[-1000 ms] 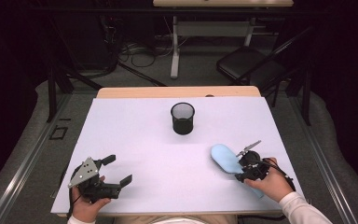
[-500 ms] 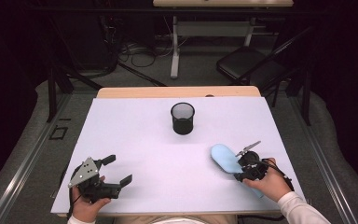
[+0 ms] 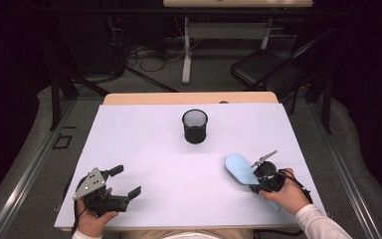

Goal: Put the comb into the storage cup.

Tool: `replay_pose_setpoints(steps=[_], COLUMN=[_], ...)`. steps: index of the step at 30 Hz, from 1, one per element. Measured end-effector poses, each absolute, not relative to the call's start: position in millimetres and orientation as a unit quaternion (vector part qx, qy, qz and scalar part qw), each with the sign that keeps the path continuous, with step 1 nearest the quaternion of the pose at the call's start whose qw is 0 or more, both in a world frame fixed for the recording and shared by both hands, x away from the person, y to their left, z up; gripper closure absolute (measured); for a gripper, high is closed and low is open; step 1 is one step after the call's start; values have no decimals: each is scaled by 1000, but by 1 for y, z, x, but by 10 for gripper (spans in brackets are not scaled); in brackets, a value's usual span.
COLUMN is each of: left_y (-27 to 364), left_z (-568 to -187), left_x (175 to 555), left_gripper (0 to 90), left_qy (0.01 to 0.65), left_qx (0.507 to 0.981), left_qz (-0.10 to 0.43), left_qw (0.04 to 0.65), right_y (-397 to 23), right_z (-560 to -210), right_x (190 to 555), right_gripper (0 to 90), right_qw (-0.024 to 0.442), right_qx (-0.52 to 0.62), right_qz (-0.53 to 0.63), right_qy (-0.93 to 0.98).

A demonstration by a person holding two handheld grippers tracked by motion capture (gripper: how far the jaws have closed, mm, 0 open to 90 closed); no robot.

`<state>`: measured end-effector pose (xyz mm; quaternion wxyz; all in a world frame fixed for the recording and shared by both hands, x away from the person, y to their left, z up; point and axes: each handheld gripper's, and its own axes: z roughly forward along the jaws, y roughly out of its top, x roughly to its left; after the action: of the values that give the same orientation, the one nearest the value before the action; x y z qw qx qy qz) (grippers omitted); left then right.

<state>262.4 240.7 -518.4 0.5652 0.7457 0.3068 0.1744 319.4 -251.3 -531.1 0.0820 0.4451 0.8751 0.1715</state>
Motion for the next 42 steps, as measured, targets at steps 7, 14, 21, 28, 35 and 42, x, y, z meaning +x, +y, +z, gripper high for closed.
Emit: replay_pose_setpoints(steps=[7,14,21,28,35,42], left_y=[240,241,240,240,240,240], left_z=[-519,-519,-519,-519,-519,-519], left_x=[263,263,263,263,263,263], left_gripper=[34,34,34,34,34,34], left_qy=[307,307,306,307,306,308], left_qx=[745,745,746,745,746,745], left_qz=[175,175,174,174,174,175], left_qw=[566,566,566,566,565,565], right_y=[-251,-252,-254,-254,-253,-249], right_z=[-532,-532,-532,-530,-531,-529], right_x=[319,318,317,315,313,312], right_gripper=[675,685,690,693,695,695], right_qw=[87,91,93,94,90,95], right_qx=[440,430,426,424,424,415], right_qz=[177,174,178,167,185,191], right_qy=[876,881,882,886,882,884])
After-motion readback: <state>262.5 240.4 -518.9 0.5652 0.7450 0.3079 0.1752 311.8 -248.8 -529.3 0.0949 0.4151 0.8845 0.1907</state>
